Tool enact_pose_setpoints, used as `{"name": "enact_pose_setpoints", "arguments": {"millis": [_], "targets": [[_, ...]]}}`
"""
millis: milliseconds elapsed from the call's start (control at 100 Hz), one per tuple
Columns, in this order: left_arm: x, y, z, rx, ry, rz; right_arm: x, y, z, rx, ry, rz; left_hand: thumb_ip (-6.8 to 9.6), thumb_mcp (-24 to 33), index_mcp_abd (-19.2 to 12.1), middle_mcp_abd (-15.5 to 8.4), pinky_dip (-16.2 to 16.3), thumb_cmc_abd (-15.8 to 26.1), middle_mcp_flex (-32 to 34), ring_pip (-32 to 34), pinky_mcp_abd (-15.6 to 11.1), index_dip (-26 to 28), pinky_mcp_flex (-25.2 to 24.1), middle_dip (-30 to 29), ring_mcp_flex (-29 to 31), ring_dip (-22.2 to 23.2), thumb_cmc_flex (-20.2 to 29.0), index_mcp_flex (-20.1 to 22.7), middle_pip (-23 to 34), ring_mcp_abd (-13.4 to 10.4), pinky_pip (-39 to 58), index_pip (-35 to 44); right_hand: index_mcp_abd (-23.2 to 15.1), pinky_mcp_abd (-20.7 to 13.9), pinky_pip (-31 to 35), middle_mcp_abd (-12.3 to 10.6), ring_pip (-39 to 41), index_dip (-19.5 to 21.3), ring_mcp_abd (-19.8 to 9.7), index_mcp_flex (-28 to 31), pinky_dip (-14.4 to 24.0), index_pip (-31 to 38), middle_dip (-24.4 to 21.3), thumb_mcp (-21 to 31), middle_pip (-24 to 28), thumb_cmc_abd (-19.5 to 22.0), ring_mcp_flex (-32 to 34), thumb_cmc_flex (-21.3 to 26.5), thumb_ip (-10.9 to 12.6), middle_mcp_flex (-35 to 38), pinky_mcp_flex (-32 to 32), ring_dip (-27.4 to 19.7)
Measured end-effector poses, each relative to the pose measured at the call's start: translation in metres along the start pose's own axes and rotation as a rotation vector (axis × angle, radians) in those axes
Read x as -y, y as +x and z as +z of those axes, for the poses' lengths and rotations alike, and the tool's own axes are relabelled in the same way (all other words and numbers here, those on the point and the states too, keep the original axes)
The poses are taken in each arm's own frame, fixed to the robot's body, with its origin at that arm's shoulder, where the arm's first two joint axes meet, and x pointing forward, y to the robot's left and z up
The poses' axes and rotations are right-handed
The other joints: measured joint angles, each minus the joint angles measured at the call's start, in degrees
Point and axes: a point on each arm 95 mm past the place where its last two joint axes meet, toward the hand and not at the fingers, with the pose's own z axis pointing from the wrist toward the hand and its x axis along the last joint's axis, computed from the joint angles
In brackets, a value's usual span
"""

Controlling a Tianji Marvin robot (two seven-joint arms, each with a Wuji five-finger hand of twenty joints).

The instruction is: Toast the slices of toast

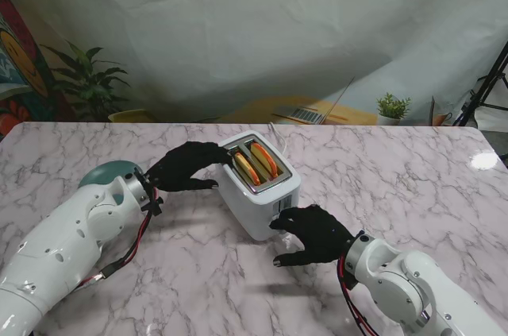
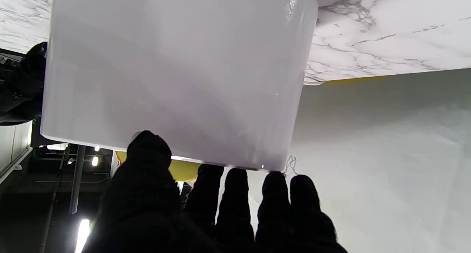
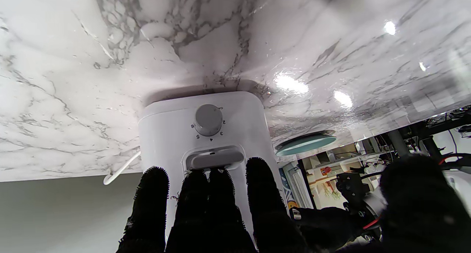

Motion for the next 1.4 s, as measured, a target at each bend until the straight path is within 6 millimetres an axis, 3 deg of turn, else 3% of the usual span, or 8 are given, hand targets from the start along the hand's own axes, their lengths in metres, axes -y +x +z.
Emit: {"name": "enact_pose_setpoints", "arguments": {"millis": [300,590,730,1200,1400], "targets": [[0.0,0.001,0.0,0.001,0.002,-0.001,-0.001,0.0,-0.003,0.001,0.01,-0.004,0.0,-0.05,-0.01,0.01,0.0,0.0,0.0,0.0,-0.02,0.0,0.08,0.0,0.08,0.0,-0.02,0.0,0.0,-0.04,0.0,0.0,0.0,-0.01,0.0,-0.01,-1.56,0.55,0.05,0.0,0.0,-0.01,-0.17,0.0,-0.24,0.03,-0.55,0.0,0.0,-0.88,-0.06,-0.83],[0.0,0.0,-0.001,0.008,0.006,0.001,-0.007,0.006,-0.014,-0.006,-0.035,-0.027,0.0,-0.05,-0.26,0.01,0.0,0.0,0.01,0.0,-0.47,0.0,0.16,0.0,0.45,0.05,-0.02,0.0,0.0,-0.54,0.01,0.0,0.0,-0.02,0.0,0.05,-1.57,0.57,4.1,0.0,0.0,-0.02,0.06,-0.01,0.16,0.66,1.47,0.0,0.0,1.27,-0.06,-0.75],[0.0,0.0,-0.001,0.011,0.008,0.001,-0.011,0.009,-0.016,-0.011,-0.062,-0.038,0.0,-0.05,-0.28,0.02,0.0,0.0,0.01,0.0,-0.48,0.0,0.18,0.0,0.65,0.07,-0.02,0.0,0.0,-0.63,0.01,0.03,0.0,-0.02,0.0,0.05,-1.45,0.59,4.15,0.0,0.0,-0.02,0.22,-0.01,0.26,0.66,1.71,0.0,0.0,1.27,-0.06,-0.61],[0.029,0.011,-0.011,0.09,0.113,0.081,-0.076,0.025,-0.056,0.033,-0.363,-0.128,0.0,-0.05,-0.28,0.81,0.0,0.0,0.01,0.15,-0.51,0.0,0.18,0.0,0.67,0.29,-0.02,0.02,0.0,-0.66,0.01,0.34,0.01,-0.03,-0.01,0.05,-1.42,0.61,4.15,0.0,0.0,-0.02,0.26,-0.01,0.3,0.57,1.77,0.0,0.0,1.36,-0.06,-0.58],[0.048,0.022,-0.029,0.21,0.189,0.127,-0.088,0.021,-0.068,0.072,-0.43,-0.15,0.0,-0.05,-0.12,1.1,0.0,0.01,-0.08,0.15,-0.52,0.0,-0.11,0.0,0.63,0.3,-0.03,0.02,-0.19,-0.58,0.01,-0.49,0.01,-0.03,-0.01,0.06,-1.4,0.61,4.15,0.0,0.0,-0.02,0.58,-0.01,0.46,0.44,2.33,0.0,0.0,2.03,-0.05,-0.48]]}}
